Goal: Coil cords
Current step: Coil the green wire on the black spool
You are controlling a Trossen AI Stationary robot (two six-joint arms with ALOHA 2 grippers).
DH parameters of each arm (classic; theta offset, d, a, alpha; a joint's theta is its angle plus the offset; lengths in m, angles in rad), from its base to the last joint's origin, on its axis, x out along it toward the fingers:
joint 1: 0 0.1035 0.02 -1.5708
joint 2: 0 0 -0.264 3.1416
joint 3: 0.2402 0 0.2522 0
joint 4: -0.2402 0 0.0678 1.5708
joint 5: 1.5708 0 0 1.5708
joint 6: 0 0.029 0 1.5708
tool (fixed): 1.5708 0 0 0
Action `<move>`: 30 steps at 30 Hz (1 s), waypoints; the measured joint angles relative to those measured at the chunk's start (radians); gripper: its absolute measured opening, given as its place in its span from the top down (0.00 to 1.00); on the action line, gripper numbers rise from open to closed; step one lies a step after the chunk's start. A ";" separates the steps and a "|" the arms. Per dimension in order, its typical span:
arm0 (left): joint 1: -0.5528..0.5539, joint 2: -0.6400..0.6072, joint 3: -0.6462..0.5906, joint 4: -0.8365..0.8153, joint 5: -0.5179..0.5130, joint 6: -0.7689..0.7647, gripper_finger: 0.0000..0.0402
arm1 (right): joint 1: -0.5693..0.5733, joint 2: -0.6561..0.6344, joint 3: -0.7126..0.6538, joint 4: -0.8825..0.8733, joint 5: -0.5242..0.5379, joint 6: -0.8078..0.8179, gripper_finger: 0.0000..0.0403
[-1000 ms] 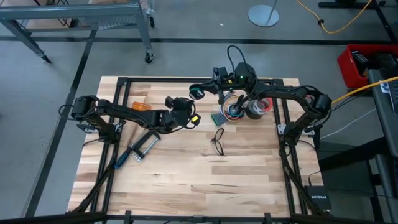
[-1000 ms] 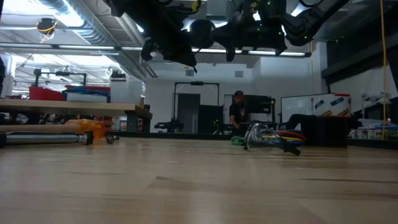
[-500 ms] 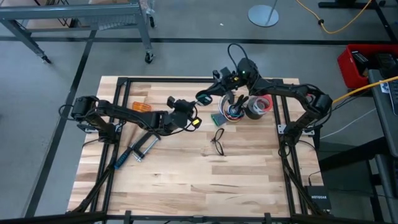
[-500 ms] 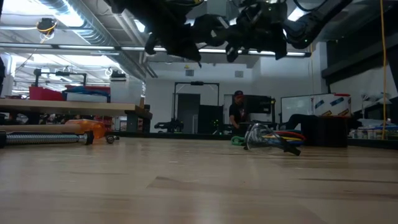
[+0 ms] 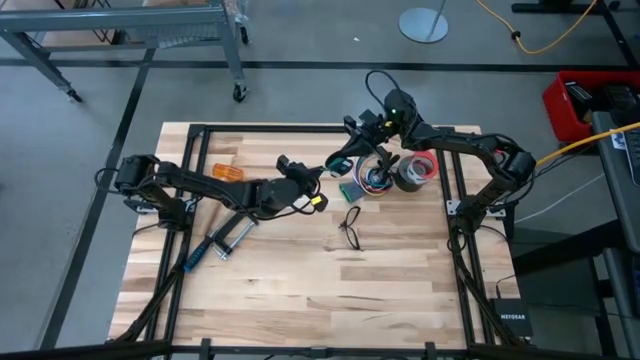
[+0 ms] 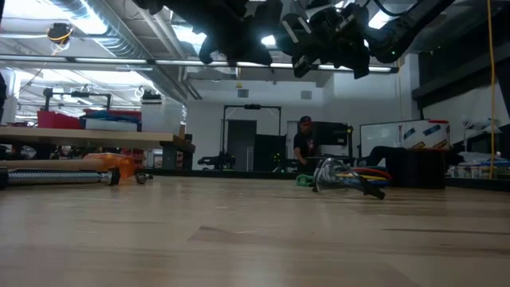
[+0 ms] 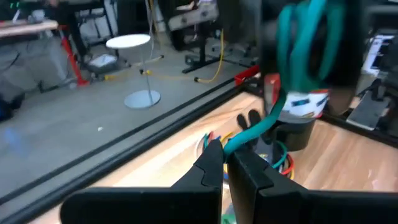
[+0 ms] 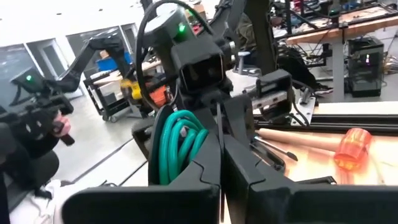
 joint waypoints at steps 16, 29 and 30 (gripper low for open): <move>-0.010 0.000 0.000 0.076 0.073 0.044 1.00 | -0.007 0.000 0.000 -0.066 -0.023 -0.079 0.99; -0.011 0.000 0.000 0.075 0.088 0.049 0.99 | -0.006 0.001 -0.002 -0.066 -0.002 -0.083 0.99; -0.011 0.000 0.000 0.075 0.088 0.049 0.99 | -0.006 0.001 -0.002 -0.066 -0.001 -0.083 0.99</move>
